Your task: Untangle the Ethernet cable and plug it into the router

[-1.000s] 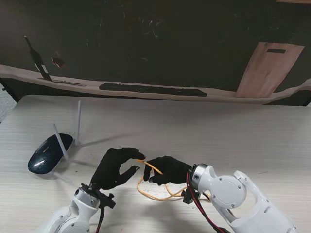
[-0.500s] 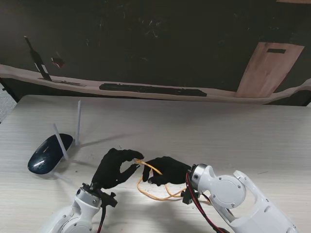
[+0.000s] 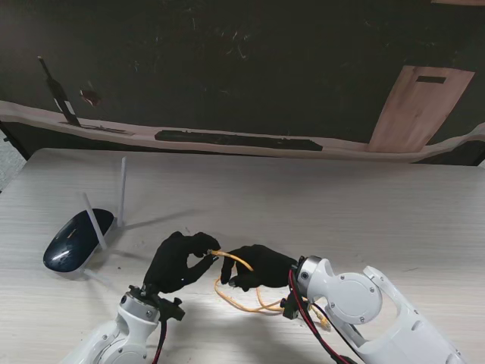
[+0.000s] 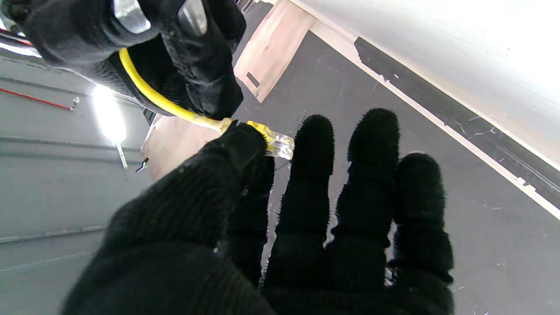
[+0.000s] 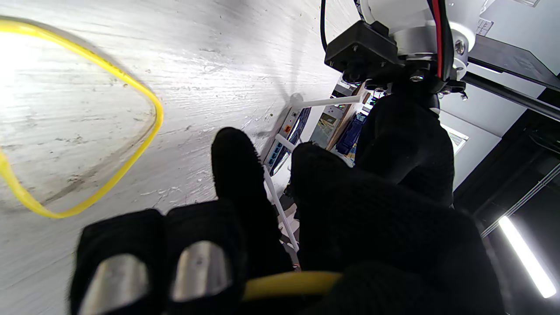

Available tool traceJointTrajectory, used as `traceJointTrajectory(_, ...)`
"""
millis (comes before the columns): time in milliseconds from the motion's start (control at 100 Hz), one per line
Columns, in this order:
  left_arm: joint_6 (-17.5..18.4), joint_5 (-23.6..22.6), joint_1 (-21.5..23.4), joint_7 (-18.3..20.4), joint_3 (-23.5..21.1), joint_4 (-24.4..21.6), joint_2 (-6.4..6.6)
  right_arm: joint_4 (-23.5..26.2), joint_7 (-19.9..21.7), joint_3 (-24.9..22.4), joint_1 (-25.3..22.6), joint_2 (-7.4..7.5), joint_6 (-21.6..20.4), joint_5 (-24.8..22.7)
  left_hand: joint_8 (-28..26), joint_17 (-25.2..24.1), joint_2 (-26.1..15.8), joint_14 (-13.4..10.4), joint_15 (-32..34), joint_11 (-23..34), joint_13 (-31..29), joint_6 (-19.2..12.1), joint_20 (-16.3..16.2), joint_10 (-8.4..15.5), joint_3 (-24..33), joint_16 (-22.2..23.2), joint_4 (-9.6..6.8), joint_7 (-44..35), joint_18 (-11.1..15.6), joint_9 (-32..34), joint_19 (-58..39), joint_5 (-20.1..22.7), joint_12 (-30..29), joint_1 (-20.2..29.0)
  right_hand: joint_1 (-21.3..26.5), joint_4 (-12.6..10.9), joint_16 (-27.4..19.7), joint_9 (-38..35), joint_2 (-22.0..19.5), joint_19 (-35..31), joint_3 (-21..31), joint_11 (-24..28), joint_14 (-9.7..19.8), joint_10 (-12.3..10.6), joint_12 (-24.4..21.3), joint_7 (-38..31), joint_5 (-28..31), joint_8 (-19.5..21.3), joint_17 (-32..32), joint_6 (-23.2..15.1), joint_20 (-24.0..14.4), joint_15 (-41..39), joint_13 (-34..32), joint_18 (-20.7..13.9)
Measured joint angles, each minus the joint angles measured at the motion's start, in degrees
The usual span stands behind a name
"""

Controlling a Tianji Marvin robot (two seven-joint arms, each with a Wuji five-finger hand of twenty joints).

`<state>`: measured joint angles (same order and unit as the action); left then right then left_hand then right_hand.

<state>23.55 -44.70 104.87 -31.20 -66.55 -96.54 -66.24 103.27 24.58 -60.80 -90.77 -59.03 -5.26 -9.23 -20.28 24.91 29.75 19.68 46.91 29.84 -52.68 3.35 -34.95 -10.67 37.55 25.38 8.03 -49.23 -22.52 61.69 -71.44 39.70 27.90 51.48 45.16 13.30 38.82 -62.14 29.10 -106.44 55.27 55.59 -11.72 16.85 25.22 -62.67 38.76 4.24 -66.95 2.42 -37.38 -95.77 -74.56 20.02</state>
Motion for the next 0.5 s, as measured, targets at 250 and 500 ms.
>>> traceJointTrajectory(250,-0.83,-0.30,-0.20,-0.73,0.50,0.06,-0.05,0.00,-2.34,-0.01,-0.32,-0.31,-0.08,-1.07,0.52,1.99,4.17,0.01,5.65,7.11,-2.36,1.14,-0.55,-1.23,5.55,3.67,0.00,-3.72,-0.58,0.86,-2.07,0.46,1.44,-1.55,-0.69,0.00,-8.92,-0.64,1.72,4.05,1.25,0.96,-4.54,1.78,0.01,0.03,-0.10,-0.01,2.98,3.32,10.64,12.02,0.88,9.41)
traceJointTrajectory(500,-2.03,-0.99,-0.25,-1.65,0.67,0.15,-0.15,-0.30,-5.85,0.13,-0.98,-1.09,-0.68,-2.88,-0.13,2.09,6.88,0.01,7.42,9.22,-2.40,1.12,-0.62,-1.23,10.45,5.90,-0.53,-7.52,-0.67,1.41,-2.28,0.46,3.62,-3.64,-5.86,0.00,-16.73,3.43,6.13,16.71,5.25,0.66,-9.12,3.02,0.01,3.05,-1.82,1.19,16.33,4.36,15.17,30.00,4.17,15.49)
